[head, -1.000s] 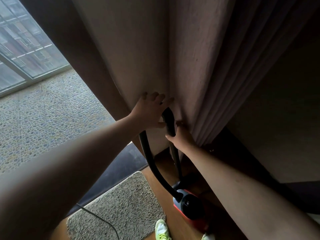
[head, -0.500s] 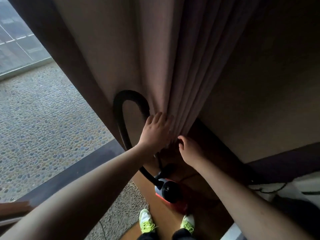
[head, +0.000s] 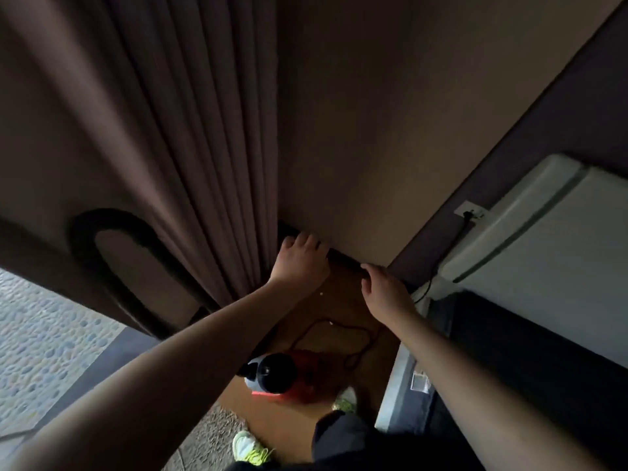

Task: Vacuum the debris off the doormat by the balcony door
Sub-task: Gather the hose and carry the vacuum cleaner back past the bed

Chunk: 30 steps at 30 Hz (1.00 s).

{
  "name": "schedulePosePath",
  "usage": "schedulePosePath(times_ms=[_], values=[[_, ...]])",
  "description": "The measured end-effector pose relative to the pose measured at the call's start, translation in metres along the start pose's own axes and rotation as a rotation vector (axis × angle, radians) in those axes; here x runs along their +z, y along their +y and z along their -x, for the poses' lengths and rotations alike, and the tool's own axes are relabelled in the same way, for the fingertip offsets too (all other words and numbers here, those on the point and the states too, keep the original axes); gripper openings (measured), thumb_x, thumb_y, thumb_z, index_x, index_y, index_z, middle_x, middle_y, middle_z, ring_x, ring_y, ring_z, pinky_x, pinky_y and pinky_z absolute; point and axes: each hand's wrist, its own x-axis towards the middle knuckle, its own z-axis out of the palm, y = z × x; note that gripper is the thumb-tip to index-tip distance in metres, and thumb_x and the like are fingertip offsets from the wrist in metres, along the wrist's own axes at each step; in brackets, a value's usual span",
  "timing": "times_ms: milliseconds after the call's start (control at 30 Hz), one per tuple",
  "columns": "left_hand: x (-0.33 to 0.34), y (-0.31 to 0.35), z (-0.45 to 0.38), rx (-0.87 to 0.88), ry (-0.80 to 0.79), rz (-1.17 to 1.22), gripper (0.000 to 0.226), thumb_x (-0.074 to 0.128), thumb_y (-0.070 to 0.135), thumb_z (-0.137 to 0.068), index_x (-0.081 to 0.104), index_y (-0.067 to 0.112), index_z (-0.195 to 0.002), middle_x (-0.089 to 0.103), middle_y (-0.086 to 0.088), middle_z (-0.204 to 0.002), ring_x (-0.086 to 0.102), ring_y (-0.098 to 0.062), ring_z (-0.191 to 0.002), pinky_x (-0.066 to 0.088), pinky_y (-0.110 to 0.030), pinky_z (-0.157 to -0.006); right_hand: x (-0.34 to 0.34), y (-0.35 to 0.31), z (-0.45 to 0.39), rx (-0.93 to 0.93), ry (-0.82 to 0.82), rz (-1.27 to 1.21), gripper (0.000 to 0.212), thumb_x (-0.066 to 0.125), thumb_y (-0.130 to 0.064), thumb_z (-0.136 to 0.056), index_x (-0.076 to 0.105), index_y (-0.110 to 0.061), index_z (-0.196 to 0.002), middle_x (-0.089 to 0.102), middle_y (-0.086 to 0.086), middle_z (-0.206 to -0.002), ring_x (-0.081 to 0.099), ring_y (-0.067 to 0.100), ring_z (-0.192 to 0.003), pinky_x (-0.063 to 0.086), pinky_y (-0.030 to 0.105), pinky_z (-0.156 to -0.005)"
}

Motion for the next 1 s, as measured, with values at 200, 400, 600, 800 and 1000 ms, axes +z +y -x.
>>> schedulePosePath(times_ms=[200,400,600,800,1000], values=[[0.018,0.074,-0.058,0.104,-0.052,0.019,0.049,0.039,0.033,-0.098,0.036,0.022,-0.146,0.045,-0.003,-0.143,0.040,-0.024,-0.131,0.029,-0.038,-0.106,-0.040,0.093,-0.021,0.180,0.038,-0.129,0.045,0.038,-0.027,-0.103,0.035,-0.018,-0.147,0.052,0.007,-0.138,0.052,0.027,-0.123,0.047,0.039,-0.095],[0.044,0.147,-0.129,0.159,-0.119,0.051,0.049,0.038,0.033,-0.097,0.034,0.023,-0.146,0.045,-0.002,-0.142,0.042,-0.022,-0.130,0.035,-0.040,-0.106,-0.079,0.194,-0.074,0.284,0.079,-0.284,0.046,0.038,-0.026,-0.102,0.035,-0.016,-0.147,0.047,0.007,-0.144,0.049,0.023,-0.129,0.043,0.036,-0.103],[0.071,0.203,-0.210,0.259,-0.143,0.065,0.049,0.037,0.031,-0.099,0.031,0.020,-0.147,0.042,-0.004,-0.143,0.040,-0.023,-0.131,0.035,-0.041,-0.108,-0.101,0.269,-0.150,0.458,0.103,-0.506,0.049,0.037,-0.023,-0.103,0.029,-0.013,-0.150,0.045,0.009,-0.147,0.047,0.025,-0.130,0.040,0.029,-0.096],[0.112,0.227,-0.272,0.315,-0.157,0.184,0.048,0.037,0.031,-0.100,0.033,0.018,-0.146,0.049,-0.002,-0.135,0.046,-0.016,-0.122,0.036,-0.034,-0.105,-0.087,0.313,-0.221,0.657,0.082,-0.648,0.040,0.040,-0.016,-0.100,0.039,-0.006,-0.139,0.057,0.013,-0.122,0.051,0.014,-0.075,0.038,0.026,-0.058],[0.164,0.232,-0.320,0.361,-0.139,0.107,0.047,0.049,0.029,-0.095,0.048,0.012,-0.138,0.061,-0.008,-0.122,0.058,-0.022,-0.109,0.046,-0.037,-0.093,-0.050,0.350,-0.288,0.662,0.014,-0.447,0.032,0.040,-0.009,-0.098,0.046,-0.004,-0.129,0.058,0.014,-0.116,0.055,0.031,-0.112,0.042,0.028,-0.083]])
